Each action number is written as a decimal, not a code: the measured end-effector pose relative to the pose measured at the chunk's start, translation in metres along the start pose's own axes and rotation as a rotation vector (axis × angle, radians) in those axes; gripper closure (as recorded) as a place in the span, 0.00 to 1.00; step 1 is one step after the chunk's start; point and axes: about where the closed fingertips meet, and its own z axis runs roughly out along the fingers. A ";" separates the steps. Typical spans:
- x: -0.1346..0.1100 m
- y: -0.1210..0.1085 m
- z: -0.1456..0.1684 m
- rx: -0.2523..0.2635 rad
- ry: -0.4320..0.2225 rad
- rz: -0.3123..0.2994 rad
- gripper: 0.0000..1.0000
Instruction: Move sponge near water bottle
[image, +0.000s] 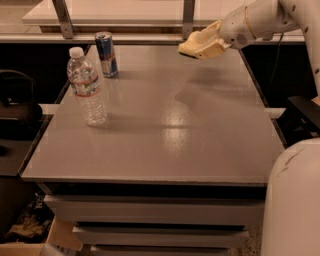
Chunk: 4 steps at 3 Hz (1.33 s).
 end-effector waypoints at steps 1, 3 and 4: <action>-0.022 0.027 0.005 -0.124 -0.062 -0.096 1.00; -0.048 0.076 0.007 -0.317 -0.164 -0.236 1.00; -0.048 0.076 0.007 -0.317 -0.164 -0.236 1.00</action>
Offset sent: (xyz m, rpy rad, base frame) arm -0.0942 0.0507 0.0105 0.0177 0.0313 0.5528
